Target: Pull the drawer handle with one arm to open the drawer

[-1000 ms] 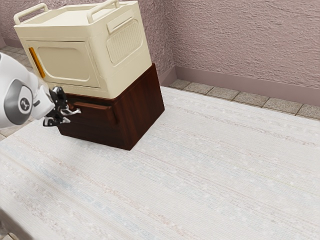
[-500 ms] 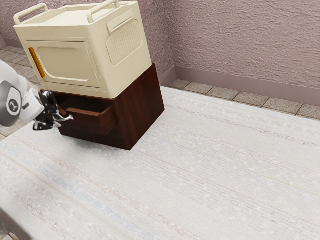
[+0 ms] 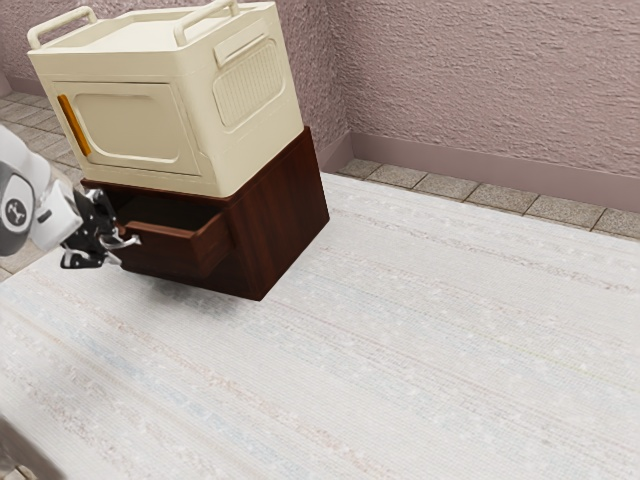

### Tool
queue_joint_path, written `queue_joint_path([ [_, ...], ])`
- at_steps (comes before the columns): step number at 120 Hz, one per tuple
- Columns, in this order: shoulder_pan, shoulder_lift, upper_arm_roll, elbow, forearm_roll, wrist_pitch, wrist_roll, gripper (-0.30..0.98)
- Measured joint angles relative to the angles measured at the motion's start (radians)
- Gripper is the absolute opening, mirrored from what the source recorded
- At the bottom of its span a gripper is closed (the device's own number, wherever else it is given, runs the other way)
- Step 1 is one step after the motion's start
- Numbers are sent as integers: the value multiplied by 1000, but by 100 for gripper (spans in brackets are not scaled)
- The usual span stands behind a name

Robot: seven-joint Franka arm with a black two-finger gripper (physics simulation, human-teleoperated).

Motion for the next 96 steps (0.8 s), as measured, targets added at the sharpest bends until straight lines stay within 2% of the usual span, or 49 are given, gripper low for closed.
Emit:
queue_joint_path([
  [60,5,-60,12,-57,-2,-15,11,5],
  [96,-5,-71,28,-68,0,-24,14,7],
])
